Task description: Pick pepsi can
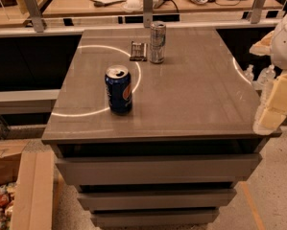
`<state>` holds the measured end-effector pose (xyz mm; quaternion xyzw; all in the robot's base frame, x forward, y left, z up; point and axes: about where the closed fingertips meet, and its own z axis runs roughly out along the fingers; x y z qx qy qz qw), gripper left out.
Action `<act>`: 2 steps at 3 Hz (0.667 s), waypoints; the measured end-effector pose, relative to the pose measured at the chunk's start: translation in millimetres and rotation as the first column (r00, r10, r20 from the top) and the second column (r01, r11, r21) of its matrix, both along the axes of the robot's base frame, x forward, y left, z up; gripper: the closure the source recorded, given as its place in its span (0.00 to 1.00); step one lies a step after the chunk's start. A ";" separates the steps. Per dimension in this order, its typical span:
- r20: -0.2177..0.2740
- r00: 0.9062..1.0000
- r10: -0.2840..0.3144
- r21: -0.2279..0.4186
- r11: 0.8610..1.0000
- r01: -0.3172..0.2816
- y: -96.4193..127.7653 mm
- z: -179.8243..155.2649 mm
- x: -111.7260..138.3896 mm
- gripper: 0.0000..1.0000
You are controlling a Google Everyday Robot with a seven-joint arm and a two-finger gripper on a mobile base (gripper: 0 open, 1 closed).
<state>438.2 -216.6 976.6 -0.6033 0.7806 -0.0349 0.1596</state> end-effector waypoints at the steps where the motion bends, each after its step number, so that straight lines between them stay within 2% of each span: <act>1: 0.000 1.000 0.000 0.000 1.000 0.000 0.0 0.0 0.0 0.00; 2: 0.012 1.000 0.003 0.040 0.999 -0.003 2.6 1.1 -0.1 0.00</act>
Offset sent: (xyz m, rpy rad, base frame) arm -0.0003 0.0056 -0.0021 0.1110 -0.0086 0.0093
